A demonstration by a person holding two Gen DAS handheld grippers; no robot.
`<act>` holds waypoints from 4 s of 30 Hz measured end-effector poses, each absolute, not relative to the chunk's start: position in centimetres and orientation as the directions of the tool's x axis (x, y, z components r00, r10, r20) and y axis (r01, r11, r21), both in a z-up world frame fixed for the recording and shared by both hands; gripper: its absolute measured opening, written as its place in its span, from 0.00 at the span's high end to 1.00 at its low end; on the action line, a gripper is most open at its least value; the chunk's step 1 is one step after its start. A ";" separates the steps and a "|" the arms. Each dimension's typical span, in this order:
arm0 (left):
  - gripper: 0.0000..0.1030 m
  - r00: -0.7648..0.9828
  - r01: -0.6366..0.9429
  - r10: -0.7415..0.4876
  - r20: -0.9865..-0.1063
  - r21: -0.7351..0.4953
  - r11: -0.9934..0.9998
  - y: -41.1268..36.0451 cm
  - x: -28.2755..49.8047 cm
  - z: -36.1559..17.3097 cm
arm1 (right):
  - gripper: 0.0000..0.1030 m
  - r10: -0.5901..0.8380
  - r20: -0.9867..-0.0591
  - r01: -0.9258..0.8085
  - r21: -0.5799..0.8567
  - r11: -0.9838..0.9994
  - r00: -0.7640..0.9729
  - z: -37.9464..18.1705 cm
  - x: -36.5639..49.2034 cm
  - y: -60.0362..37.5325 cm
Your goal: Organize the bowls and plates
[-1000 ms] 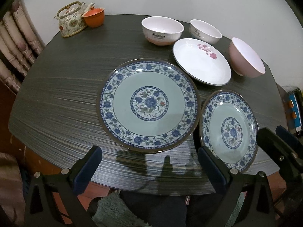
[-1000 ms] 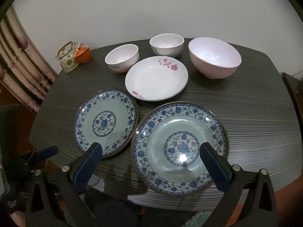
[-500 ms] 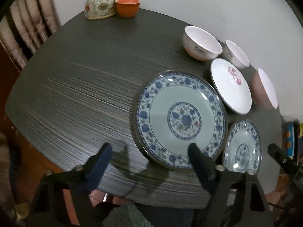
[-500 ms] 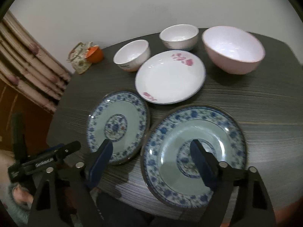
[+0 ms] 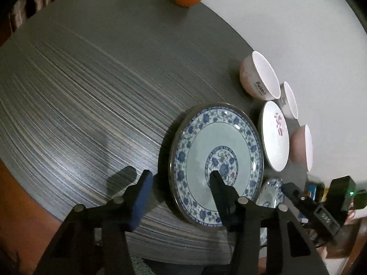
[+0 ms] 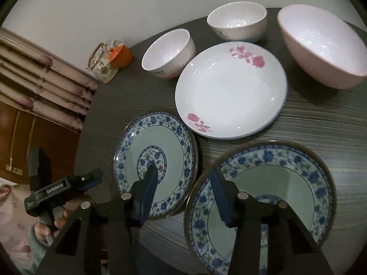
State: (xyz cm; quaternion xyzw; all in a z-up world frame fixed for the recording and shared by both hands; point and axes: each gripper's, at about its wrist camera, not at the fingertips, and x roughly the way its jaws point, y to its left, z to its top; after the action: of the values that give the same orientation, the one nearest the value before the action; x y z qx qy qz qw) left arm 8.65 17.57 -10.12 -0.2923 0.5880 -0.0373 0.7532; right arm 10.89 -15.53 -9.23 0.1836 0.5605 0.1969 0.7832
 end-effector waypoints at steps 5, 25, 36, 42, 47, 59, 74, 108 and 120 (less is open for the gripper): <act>0.50 0.301 -0.288 -0.417 -0.858 -0.498 0.818 17.9 9.2 -10.8 | 0.68 0.515 -0.818 -0.117 0.502 0.857 0.258 -10.9 12.5 -14.4; 0.67 0.232 -0.271 -0.441 -0.867 -0.493 0.827 16.7 10.8 -13.1 | 0.76 0.510 -0.840 -0.134 0.493 0.860 0.185 -14.4 16.5 -12.2; 0.86 0.216 -0.248 -0.426 -0.879 -0.471 0.847 15.5 11.5 -13.8 | 0.84 0.516 -0.842 -0.145 0.497 0.856 0.160 -15.7 16.9 -12.1; 0.87 0.222 -0.225 -0.393 -0.892 -0.439 0.870 15.4 11.6 -13.5 | 0.86 0.508 -0.845 -0.168 0.483 0.859 0.165 -15.9 16.7 -12.0; 0.87 0.245 -0.213 -0.372 -0.895 -0.424 0.880 16.0 11.5 -12.7 | 0.86 0.508 -0.843 -0.168 0.482 0.860 0.177 -15.5 15.9 -11.6; 0.87 0.278 -0.186 -0.321 -0.906 -0.378 0.907 18.0 11.3 -10.8 | 0.86 0.533 -0.819 -0.158 0.509 0.846 0.215 -14.4 14.1 -10.1; 0.86 0.277 -0.201 -0.277 -0.920 -0.338 0.920 20.7 11.6 -11.6 | 0.86 0.544 -0.808 -0.167 0.518 0.839 0.224 -14.8 11.5 -6.8; 0.66 0.367 -0.263 -0.151 -0.918 -0.258 0.930 21.7 11.1 -11.3 | 0.62 0.455 -0.851 -0.230 0.403 0.886 0.263 -15.1 9.4 -4.0; 0.54 0.463 -0.178 -0.055 -0.884 -0.154 0.972 16.0 8.1 -7.6 | 0.59 0.365 -0.838 -0.242 0.287 0.927 0.405 -11.3 6.6 -6.3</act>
State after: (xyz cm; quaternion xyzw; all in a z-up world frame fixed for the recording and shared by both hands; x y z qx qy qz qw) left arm 8.12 16.00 -7.57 -0.1129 0.5167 0.0363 0.8479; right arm 6.57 -6.33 -11.31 0.0597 0.5144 0.1816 0.8360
